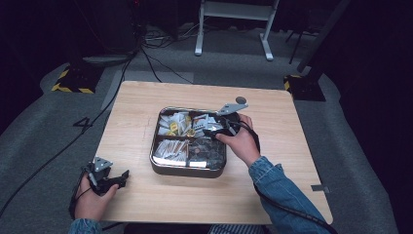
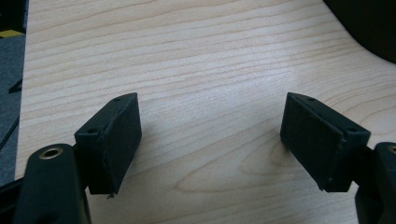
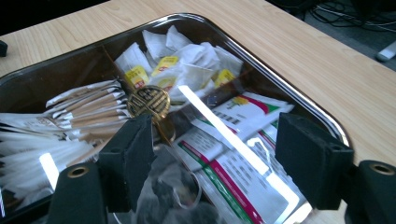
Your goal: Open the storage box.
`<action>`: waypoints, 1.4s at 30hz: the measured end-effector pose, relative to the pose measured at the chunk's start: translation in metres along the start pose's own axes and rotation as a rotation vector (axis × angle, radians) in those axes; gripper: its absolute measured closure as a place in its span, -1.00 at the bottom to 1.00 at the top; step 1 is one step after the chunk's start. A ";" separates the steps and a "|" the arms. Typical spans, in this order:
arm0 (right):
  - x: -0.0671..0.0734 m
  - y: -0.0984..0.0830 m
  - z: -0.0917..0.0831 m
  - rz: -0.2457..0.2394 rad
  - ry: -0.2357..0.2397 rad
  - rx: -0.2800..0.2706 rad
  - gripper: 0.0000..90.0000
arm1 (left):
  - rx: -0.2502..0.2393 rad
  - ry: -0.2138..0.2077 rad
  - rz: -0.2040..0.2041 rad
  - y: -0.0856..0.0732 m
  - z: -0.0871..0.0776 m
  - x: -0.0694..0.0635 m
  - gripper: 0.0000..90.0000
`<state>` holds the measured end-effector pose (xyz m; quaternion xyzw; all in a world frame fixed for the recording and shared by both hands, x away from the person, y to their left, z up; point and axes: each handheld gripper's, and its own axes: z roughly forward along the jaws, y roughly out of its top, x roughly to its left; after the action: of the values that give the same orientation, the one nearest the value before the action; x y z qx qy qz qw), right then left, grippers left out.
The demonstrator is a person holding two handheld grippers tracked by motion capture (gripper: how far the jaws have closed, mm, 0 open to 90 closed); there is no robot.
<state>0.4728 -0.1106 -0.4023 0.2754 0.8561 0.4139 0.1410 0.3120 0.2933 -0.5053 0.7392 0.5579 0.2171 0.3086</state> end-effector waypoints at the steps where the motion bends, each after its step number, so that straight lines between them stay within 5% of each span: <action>1: 0.002 0.001 0.003 0.004 0.010 0.001 -0.38 | -0.002 0.000 -0.001 0.000 0.000 0.000 -0.53; 13: 0.022 0.003 0.043 0.041 0.100 0.005 -0.36 | 0.000 0.000 0.002 0.000 0.000 0.000 -0.54; 34: 0.036 0.000 0.064 -0.037 0.060 0.046 0.27 | 0.001 -0.002 -0.001 0.001 0.001 0.000 -0.54; 42: 0.035 0.000 0.065 -0.032 0.068 0.045 0.31 | 0.001 -0.002 -0.001 0.001 0.001 0.000 -0.54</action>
<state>0.4748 -0.0492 -0.4426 0.2504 0.8738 0.4014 0.1124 0.3133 0.2924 -0.5053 0.7393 0.5580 0.2159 0.3090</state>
